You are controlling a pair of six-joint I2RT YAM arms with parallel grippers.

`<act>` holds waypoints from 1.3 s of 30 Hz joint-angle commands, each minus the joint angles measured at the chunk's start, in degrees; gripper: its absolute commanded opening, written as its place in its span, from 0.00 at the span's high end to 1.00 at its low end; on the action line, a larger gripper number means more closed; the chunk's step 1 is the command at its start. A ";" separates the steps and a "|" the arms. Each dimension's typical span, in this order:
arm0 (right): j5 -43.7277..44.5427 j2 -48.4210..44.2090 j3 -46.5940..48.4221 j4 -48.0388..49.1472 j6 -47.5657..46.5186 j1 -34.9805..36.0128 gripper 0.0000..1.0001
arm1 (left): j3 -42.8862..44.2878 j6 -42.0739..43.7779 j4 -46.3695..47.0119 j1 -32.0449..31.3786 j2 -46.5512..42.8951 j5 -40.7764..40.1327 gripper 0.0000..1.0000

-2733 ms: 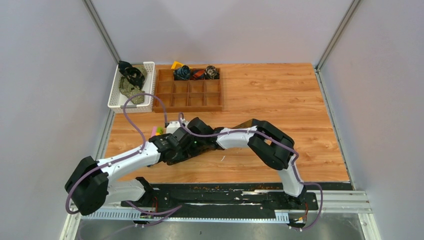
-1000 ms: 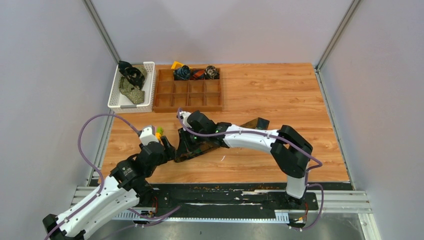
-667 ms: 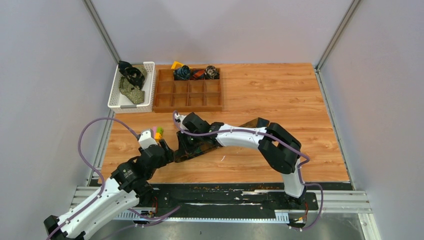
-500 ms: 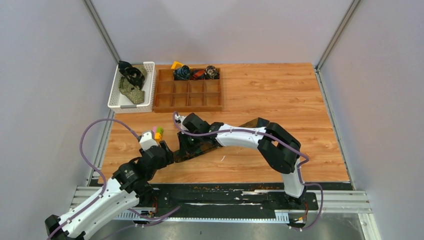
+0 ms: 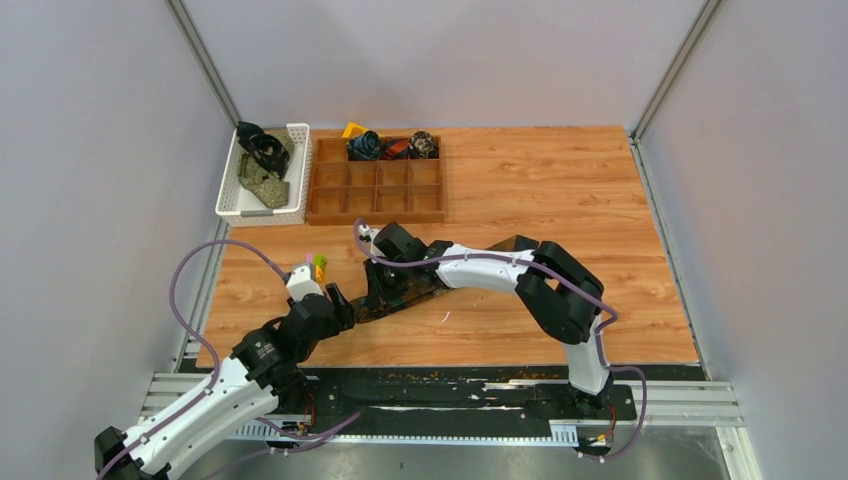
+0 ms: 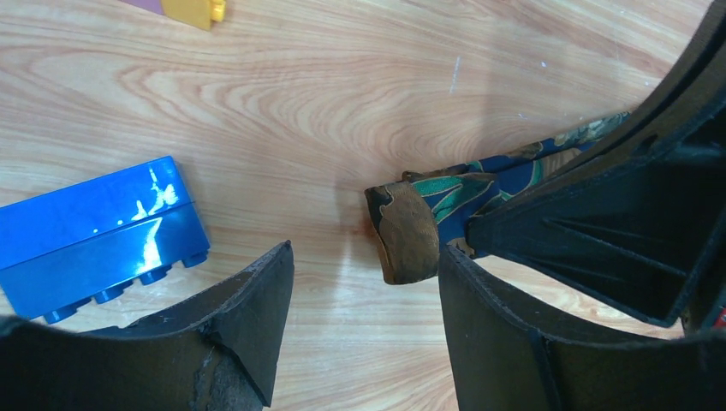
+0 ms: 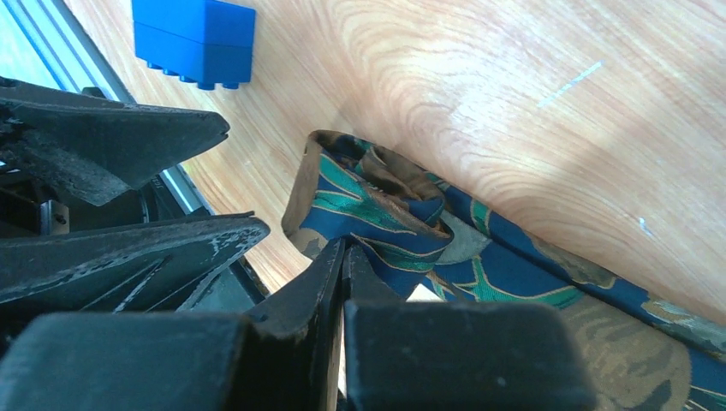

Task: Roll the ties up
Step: Roll the tie at the center of the board.

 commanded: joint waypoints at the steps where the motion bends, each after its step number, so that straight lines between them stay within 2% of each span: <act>1: -0.02 -0.25 -1.11 2.30 -1.15 -1.08 0.98 | -0.81 1.84 5.91 -0.09 0.23 1.36 0.31; 16: -2.09 -0.49 -5.23 5.49 -0.71 -3.26 0.99 | -3.93 2.33 16.79 0.12 5.40 4.69 0.31; 29: -3.39 0.30 -7.92 7.41 -0.37 -4.21 1.00 | -8.76 0.72 25.15 2.49 8.06 6.79 0.38; 36: -3.97 0.48 -8.02 7.51 -0.32 -4.59 1.00 | -11.16 0.56 29.63 3.31 8.57 7.99 0.38; 39: -4.00 0.43 -7.51 7.24 -0.38 -4.67 1.00 | -12.15 0.76 32.16 3.66 8.49 8.58 0.42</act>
